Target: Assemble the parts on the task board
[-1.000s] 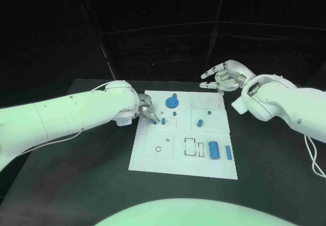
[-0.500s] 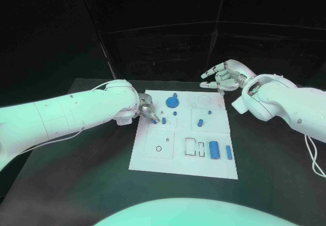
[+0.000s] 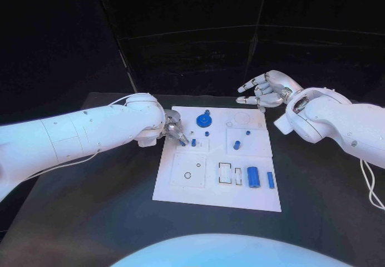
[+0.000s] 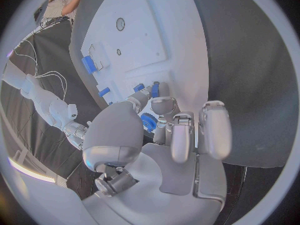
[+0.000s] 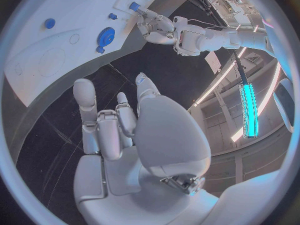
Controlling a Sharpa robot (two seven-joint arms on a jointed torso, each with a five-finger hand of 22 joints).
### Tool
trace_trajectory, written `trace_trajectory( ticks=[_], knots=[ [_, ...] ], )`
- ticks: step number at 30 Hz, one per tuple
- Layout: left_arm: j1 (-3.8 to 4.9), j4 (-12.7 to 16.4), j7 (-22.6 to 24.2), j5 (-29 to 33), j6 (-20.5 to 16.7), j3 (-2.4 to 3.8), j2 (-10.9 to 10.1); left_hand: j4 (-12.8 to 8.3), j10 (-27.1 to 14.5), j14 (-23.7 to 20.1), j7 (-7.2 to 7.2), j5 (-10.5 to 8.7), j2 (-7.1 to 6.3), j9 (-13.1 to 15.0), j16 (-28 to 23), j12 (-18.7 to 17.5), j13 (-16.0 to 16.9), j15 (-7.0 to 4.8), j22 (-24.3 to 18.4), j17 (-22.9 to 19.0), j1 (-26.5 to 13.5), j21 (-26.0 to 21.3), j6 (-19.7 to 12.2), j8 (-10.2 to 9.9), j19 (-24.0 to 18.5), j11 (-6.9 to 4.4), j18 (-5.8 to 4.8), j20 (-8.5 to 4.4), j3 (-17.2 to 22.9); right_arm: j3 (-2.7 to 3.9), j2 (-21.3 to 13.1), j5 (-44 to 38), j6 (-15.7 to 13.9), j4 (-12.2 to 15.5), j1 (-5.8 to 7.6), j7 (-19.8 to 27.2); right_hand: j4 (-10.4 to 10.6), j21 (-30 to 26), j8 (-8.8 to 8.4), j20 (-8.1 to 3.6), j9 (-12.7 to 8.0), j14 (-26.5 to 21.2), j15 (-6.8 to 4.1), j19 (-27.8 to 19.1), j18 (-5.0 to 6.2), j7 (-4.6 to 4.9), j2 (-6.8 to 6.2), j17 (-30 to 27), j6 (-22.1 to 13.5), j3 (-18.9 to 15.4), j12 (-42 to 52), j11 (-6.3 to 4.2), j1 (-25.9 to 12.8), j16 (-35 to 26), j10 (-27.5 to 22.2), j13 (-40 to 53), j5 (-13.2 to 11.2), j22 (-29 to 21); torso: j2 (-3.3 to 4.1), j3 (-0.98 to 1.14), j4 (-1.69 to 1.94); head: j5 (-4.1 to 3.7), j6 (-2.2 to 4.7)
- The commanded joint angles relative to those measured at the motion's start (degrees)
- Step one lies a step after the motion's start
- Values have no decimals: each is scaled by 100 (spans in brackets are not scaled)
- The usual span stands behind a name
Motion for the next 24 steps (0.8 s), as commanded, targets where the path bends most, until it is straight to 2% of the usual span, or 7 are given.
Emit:
trace_trajectory(
  ticks=[1,24],
  knots=[
    [9,-21,-43,-72,150,0,15,48,36,596,-9,28,-40,-9,18,13,5,-27,50,1509,-45,23,42,-13,193,-4,-111,-37,-3,5,4,14,19,3,10,56,4,-27,33,-3,2,289,-48,-26,111,10,24,126,-1,-27,10,-19,-46,-38,-21,-2,30,-2,3,0,-4,-1,0],
    [10,-103,-59,-70,334,-1,114,90,47,596,-7,20,-50,-15,18,30,43,-24,52,1509,-105,23,56,-20,191,0,-111,-35,-35,5,6,14,21,0,10,55,7,-29,36,-3,2,291,-48,-25,111,10,28,132,-3,-33,11,-19,-57,-37,-20,-2,31,-5,2,0,-2,-13,-22]
  ],
)
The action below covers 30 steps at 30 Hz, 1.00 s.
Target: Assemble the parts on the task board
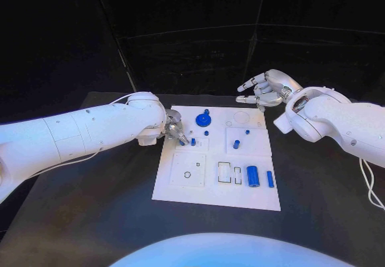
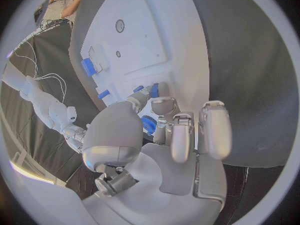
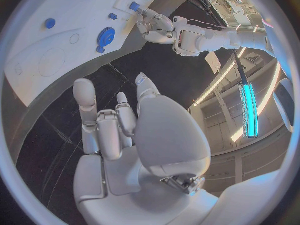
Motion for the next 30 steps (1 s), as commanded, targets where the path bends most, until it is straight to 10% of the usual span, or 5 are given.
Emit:
trace_trajectory(
  ticks=[1,30],
  knots=[
    [1,-7,-32,-28,136,-3,17,34,46,596,15,20,-3,-5,18,30,5,-24,53,1509,-58,23,34,-25,191,-3,-111,-35,-9,5,5,14,20,3,10,54,7,-29,37,-3,1,291,-48,-24,111,10,5,132,-3,-33,11,-19,-34,-37,-20,-2,31,-5,0,0,4,0,-2],
    [3,-243,-42,-27,243,-2,116,490,60,596,37,-85,14,-35,18,23,85,-8,118,1509,-507,55,124,-66,190,18,-119,-20,-797,5,-8,23,-1,12,10,56,32,-45,49,-4,-1,290,-48,-25,113,10,8,120,-15,-78,8,-17,-105,-46,-27,-14,28,-28,2,-1,5,-12,-8]
  ],
)
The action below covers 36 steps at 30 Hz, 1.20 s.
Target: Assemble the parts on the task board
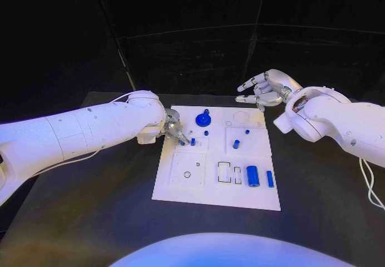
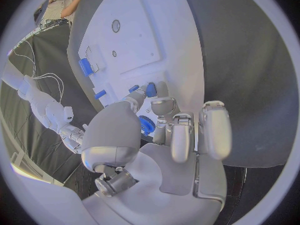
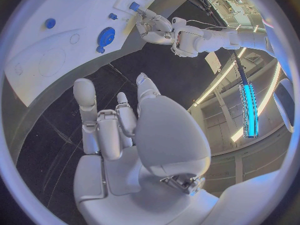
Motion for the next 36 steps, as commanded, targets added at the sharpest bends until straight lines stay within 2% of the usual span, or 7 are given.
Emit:
trace_trajectory(
  ticks=[1,11,16,23,36],
  knots=[
    [-3,-9,-37,-26,89,-3,17,11,41,596,-6,-27,7,-5,18,1,8,-8,120,1509,-75,33,42,-39,190,-2,-119,-20,-51,5,0,24,1,8,10,56,-5,-20,29,-5,-1,290,-48,-25,113,10,8,120,-15,-41,8,-17,-57,-26,-27,-5,28,-5,1,-2,1,-4,-8],
    [-2,-6,-33,-8,50,-2,20,48,41,596,-7,-32,9,-7,18,-4,15,-8,125,1509,-77,34,45,-44,190,-3,-119,-20,-177,5,4,28,2,2,10,58,-1,-21,31,-5,-1,291,-48,-24,113,10,8,122,-16,-47,10,-17,-67,-26,-25,-3,28,-5,2,-4,-1,-8,-10],
    [-3,17,-15,53,-73,-2,2,135,42,596,-11,-38,-16,-8,18,-7,30,-11,132,1509,-109,35,53,-49,189,-7,-119,-22,-434,5,9,28,3,-3,10,61,4,-22,32,-5,-1,290,-48,-23,113,9,10,120,-18,-53,8,-17,-78,-27,-27,-7,29,-7,1,-7,1,-11,-9],
    [-4,111,10,112,-289,4,-90,283,33,596,-13,-120,7,-7,18,-35,21,-16,129,1509,-117,24,52,-55,186,-8,-116,-27,-779,5,15,28,1,-7,9,64,4,-22,32,-5,-1,290,-48,-23,113,9,10,120,-18,-53,8,-17,-78,-27,-27,-7,29,-7,-1,-6,3,-20,-11],
    [0,255,36,226,-557,25,-233,344,17,596,-11,-149,19,-6,18,-76,-20,-17,90,1509,-89,-13,42,-58,173,-8,-106,-28,-930,5,25,28,4,-22,8,65,11,-23,34,-5,-2,292,-48,-21,112,10,15,126,-21,-60,12,-17,-92,-25,-24,-3,33,-5,-5,-7,1,-24,-7]
  ],
)
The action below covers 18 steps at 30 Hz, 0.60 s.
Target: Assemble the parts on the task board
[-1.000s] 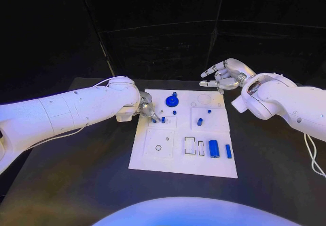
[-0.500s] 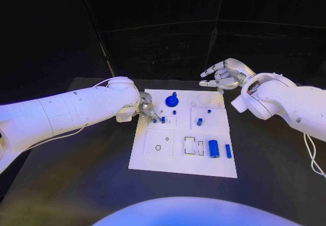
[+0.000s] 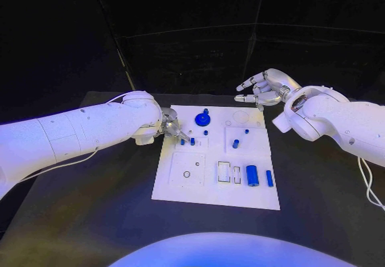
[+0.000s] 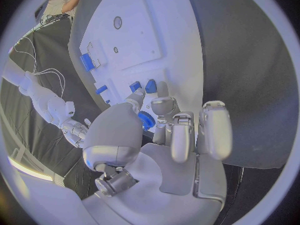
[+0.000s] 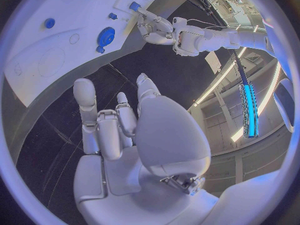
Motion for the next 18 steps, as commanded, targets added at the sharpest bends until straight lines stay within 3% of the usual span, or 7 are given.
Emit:
trace_trajectory(
  ticks=[1,3,9,13,15,17,18],
  knots=[
    [10,38,38,103,-212,11,-32,-1,14,596,9,-18,35,-7,18,-51,-28,-18,85,1509,-17,-17,22,-37,171,-8,-54,-29,-50,5,6,19,4,-1,9,58,-8,-24,35,-5,-2,292,-48,-20,112,10,-7,122,-21,-40,12,-17,-70,-25,-24,-5,33,-6,-6,1,-2,-1,6],
    [19,61,86,238,-318,16,-63,2,-47,596,26,-13,45,-12,18,-150,-143,-13,-23,1509,58,-113,-28,-57,134,4,-29,-27,-123,5,5,20,4,-3,9,59,-8,-24,35,-5,-2,292,-48,-20,112,10,-7,122,-21,-40,12,-17,-70,-25,-24,-5,33,-6,-6,1,-1,-3,6],
    [79,151,382,595,-799,25,-159,-16,-598,591,159,115,148,-9,8,-921,-1108,55,-688,1493,399,-731,-400,-131,-106,117,115,23,-328,4,4,20,4,-15,9,59,-8,-24,35,-5,-2,292,-48,-20,112,10,-7,122,-21,-40,12,-17,-70,-25,-24,-5,33,-6,-3,0,5,-41,36],
    [121,175,714,828,-1188,28,-205,-50,-891,497,268,138,221,-35,-198,-1150,-1396,126,-1209,1157,652,-1237,-690,-200,-292,204,222,79,-409,4,3,26,1,-22,8,61,-8,-24,35,-5,-2,292,-48,-20,112,10,-7,122,-21,-40,12,-17,-70,-25,-24,-5,33,-6,-4,8,2,-36,45],
    [138,163,1145,1030,-1393,27,-213,-119,-1185,317,385,145,280,-99,-562,-1279,-1480,213,-1945,620,888,-1967,-917,-292,-611,308,362,149,-370,4,3,29,-5,-24,8,63,-8,-24,35,-5,-2,292,-48,-20,112,10,-7,122,-21,-40,12,-17,-70,-25,-24,-5,33,-6,-1,7,-6,-42,64],
    [148,142,1618,1163,-1548,26,-203,-280,-1676,-98,529,149,286,-192,-1252,-1520,-1615,332,-3099,-297,1244,-3157,-1195,-415,-1195,452,568,241,-281,4,4,31,-9,-27,8,63,-8,-24,35,-5,-2,292,-48,-20,112,10,-7,122,-21,-40,12,-17,-70,-25,-24,-5,33,-6,0,7,-5,-58,87],
    [152,131,1917,1213,-1653,24,-191,-360,-1893,-321,576,132,243,-238,-1589,-1638,-1692,386,-3430,-708,1409,-3538,-1280,-453,-1400,505,618,289,-261,4,5,32,-10,-28,8,64,-6,-28,36,-5,-2,292,-48,-23,113,10,-2,120,-23,-43,9,-17,-76,-27,-27,-9,36,-14,1,9,-8,-67,102]
  ],
)
